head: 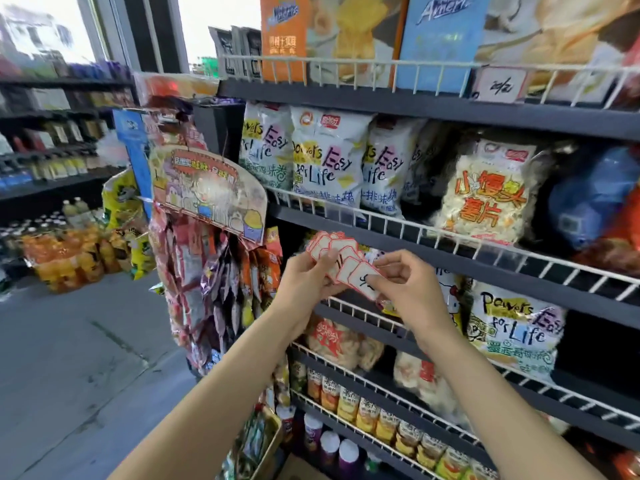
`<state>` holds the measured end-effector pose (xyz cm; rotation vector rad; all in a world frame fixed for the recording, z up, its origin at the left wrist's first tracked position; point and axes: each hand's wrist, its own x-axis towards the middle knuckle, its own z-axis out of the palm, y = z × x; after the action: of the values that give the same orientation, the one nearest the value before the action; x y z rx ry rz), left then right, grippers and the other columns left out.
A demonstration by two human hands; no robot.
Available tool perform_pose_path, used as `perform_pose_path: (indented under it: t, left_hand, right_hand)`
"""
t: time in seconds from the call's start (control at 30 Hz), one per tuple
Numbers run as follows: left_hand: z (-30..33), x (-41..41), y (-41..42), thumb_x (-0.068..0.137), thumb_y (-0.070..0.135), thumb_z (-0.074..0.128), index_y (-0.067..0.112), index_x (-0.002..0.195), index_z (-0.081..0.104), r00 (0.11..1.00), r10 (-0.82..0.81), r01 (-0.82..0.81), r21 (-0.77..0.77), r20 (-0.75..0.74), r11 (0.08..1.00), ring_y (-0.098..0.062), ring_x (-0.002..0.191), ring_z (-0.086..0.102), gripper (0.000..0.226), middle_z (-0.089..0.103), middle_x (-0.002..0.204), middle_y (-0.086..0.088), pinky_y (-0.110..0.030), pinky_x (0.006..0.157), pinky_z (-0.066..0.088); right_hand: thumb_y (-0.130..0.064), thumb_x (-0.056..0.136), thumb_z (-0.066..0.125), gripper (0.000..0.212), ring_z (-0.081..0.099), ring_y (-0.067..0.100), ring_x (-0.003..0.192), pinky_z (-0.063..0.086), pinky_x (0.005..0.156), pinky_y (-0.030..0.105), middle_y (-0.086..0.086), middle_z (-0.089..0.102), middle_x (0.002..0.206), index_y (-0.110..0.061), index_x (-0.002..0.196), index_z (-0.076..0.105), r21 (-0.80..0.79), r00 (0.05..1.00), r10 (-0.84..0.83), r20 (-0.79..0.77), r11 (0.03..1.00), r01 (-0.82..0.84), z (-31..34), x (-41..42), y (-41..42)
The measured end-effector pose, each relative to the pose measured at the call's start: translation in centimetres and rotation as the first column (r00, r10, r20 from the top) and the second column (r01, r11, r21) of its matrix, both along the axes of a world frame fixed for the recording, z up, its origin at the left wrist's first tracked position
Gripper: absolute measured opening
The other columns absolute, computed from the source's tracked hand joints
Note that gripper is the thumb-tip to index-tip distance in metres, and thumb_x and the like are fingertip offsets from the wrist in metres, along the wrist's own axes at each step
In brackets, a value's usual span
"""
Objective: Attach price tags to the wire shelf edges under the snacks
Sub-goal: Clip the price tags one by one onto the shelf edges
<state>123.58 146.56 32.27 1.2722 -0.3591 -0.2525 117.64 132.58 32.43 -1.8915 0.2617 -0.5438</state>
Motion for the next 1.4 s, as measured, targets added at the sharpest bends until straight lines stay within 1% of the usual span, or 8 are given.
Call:
perform_pose_path:
  t: [0.23, 0.33, 0.53, 0.63, 0.8, 1.03, 1.17, 1.4]
  left_hand:
    - [1.0, 6.5, 3.0, 0.096, 0.019, 0.052, -0.005, 0.092, 0.061, 0.986, -0.164, 0.162, 0.050, 0.026, 0.985, -0.013, 0.076, 0.067, 0.026, 0.068, 0.082, -0.009, -0.022, 0.069, 0.055]
    - [1.0, 8.1, 4.2, 0.093, 0.015, 0.057, -0.001, 0.074, 0.054, 0.975, -0.205, 0.194, 0.126, 0.085, 0.973, -0.005, 0.057, 0.058, 0.025, 0.056, 0.058, 0.003, -0.025, 0.071, 0.057]
    - [2.4, 9.6, 5.9, 0.092, 0.008, 0.056, 0.012, 0.070, 0.049, 0.981, -0.163, 0.155, 0.079, 0.104, 0.985, -0.003, 0.057, 0.063, 0.024, 0.061, 0.048, 0.014, -0.020, 0.068, 0.057]
    - [2.8, 10.3, 6.4, 0.091, 0.009, 0.058, 0.010, 0.072, 0.048, 0.991, -0.115, 0.113, 0.035, 0.062, 0.993, -0.009, 0.065, 0.067, 0.021, 0.066, 0.055, 0.010, -0.025, 0.074, 0.056]
    - [3.4, 10.6, 6.8, 0.092, 0.010, 0.055, 0.010, 0.076, 0.049, 0.986, -0.139, 0.133, 0.068, 0.091, 0.989, 0.002, 0.058, 0.065, 0.018, 0.064, 0.051, 0.019, -0.021, 0.071, 0.056]
    - [3.2, 11.1, 7.3, 0.091, 0.005, 0.055, 0.010, 0.080, 0.049, 0.969, -0.242, 0.241, 0.024, 0.047, 0.970, 0.004, 0.058, 0.066, 0.014, 0.067, 0.054, 0.014, -0.014, 0.062, 0.055]
    - [3.0, 12.0, 7.5, 0.091, 0.006, 0.054, 0.008, 0.086, 0.057, 0.956, -0.288, 0.282, -0.104, -0.054, 0.954, -0.011, 0.070, 0.070, 0.006, 0.073, 0.079, -0.004, -0.018, 0.060, 0.055]
    - [2.9, 12.6, 7.9, 0.091, 0.004, 0.056, 0.012, 0.082, 0.048, 0.969, -0.248, 0.247, -0.054, -0.009, 0.967, -0.002, 0.068, 0.068, 0.015, 0.070, 0.060, 0.013, -0.027, 0.081, 0.056]
  right_hand:
    - [-0.005, 0.078, 0.072, 0.016, 0.064, 0.017, 0.074, 0.058, 0.066, 0.034, 0.003, 0.063, 0.079, -0.014, 0.088, 0.063, 0.082, 0.992, -0.123, 0.033, 0.989, 0.120, 1.3, 4.6, 4.1]
    - [-0.007, 0.077, 0.073, 0.016, 0.065, 0.023, 0.079, 0.057, 0.072, 0.039, 0.005, 0.065, 0.083, -0.015, 0.088, 0.064, 0.077, 0.984, -0.178, 0.034, 0.982, 0.175, 1.0, 6.0, 5.7]
    - [-0.002, 0.081, 0.069, 0.021, 0.066, 0.013, 0.073, 0.053, 0.058, 0.020, 0.005, 0.069, 0.083, -0.017, 0.095, 0.064, 0.150, 0.971, -0.227, 0.072, 0.965, 0.214, 1.5, 6.9, 6.3]
    - [-0.005, 0.085, 0.065, 0.030, 0.067, 0.013, 0.075, 0.056, 0.066, 0.031, 0.000, 0.070, 0.085, -0.028, 0.103, 0.062, 0.050, 0.953, -0.289, 0.089, 0.957, 0.286, 1.9, 7.3, 6.0]
    - [-0.017, 0.088, 0.061, 0.016, 0.059, 0.009, 0.059, 0.049, 0.061, 0.031, -0.013, 0.067, 0.072, -0.025, 0.078, 0.072, -0.176, 0.960, -0.256, 0.110, 0.946, 0.273, 2.9, 8.3, 7.6]
    - [-0.034, 0.076, 0.075, 0.014, 0.051, -0.007, 0.054, 0.036, 0.053, 0.007, -0.017, 0.058, 0.058, -0.024, 0.068, 0.068, -0.304, 0.959, -0.281, 0.045, 0.910, 0.281, 3.2, 9.4, 8.3]
    - [-0.023, 0.079, 0.073, 0.018, 0.056, 0.002, 0.062, 0.040, 0.059, 0.019, -0.011, 0.062, 0.065, -0.023, 0.064, 0.063, -0.259, 0.957, -0.286, 0.044, 0.922, 0.288, 2.9, 9.5, 8.0]
    - [-0.004, 0.081, 0.067, 0.026, 0.064, 0.008, 0.081, 0.051, 0.072, 0.031, 0.000, 0.067, 0.085, -0.027, 0.080, 0.054, -0.155, 0.929, -0.342, 0.141, 0.919, 0.361, 2.8, 9.3, 7.3]
